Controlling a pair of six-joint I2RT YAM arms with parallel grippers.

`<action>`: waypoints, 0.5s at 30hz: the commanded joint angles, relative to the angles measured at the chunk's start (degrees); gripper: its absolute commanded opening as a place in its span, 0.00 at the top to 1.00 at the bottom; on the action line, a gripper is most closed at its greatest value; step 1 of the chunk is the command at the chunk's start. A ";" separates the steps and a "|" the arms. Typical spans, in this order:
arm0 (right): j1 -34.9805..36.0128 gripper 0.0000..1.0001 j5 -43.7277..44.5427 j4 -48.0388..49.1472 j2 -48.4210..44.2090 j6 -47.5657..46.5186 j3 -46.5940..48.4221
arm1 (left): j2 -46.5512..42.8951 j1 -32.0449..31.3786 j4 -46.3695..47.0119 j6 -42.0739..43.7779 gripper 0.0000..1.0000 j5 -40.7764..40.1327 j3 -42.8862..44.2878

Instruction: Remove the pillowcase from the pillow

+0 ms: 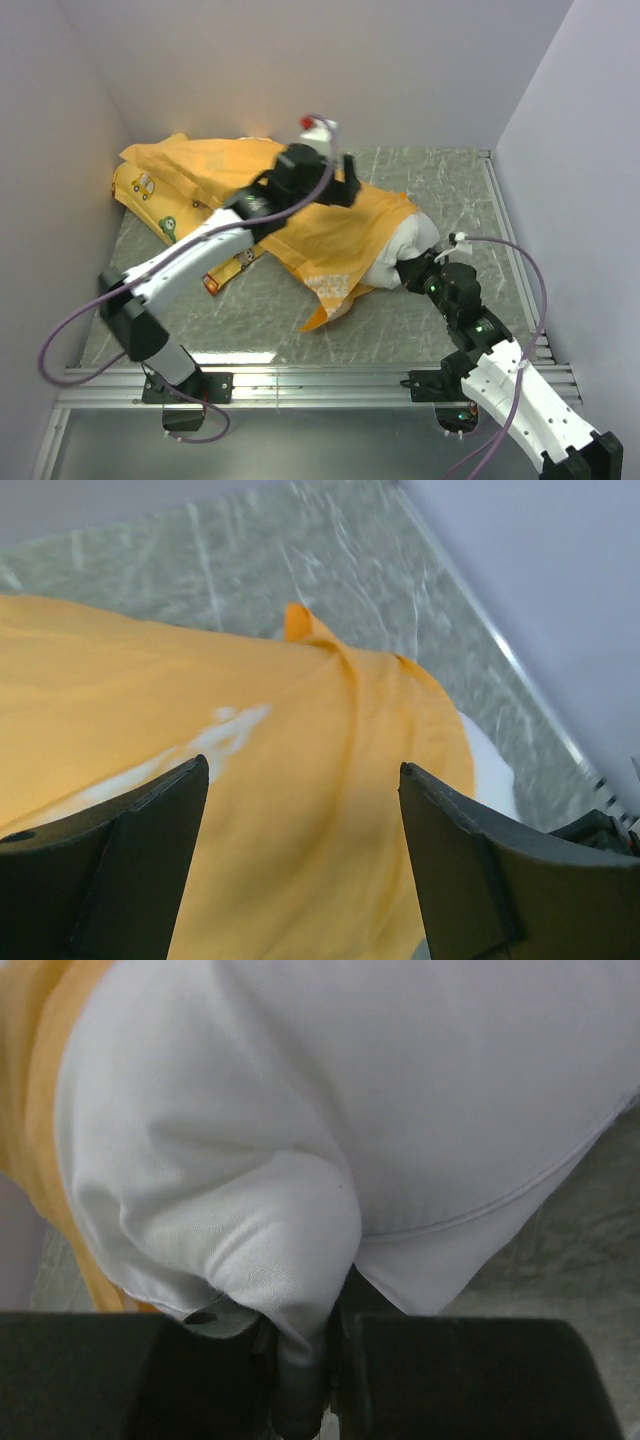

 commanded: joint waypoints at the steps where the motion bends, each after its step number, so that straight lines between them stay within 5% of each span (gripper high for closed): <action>1: 3.50 1.00 -2.40 2.02 1.63 6.00 -5.26 | 7.60 -5.93 -3.03 7.24 0.17 -6.36 8.34; 7: 8.42 0.98 1.20 1.70 0.84 9.61 -8.70 | 19.47 -10.95 -7.79 11.63 0.14 -10.14 19.24; 11: 8.43 0.58 2.52 -4.28 -4.41 9.27 -6.08 | 23.53 -10.95 -10.70 11.64 0.21 -10.41 20.49; 15: 8.34 0.32 6.46 -13.42 -10.84 7.86 0.33 | 22.57 -11.04 -9.12 9.62 0.65 -10.67 15.23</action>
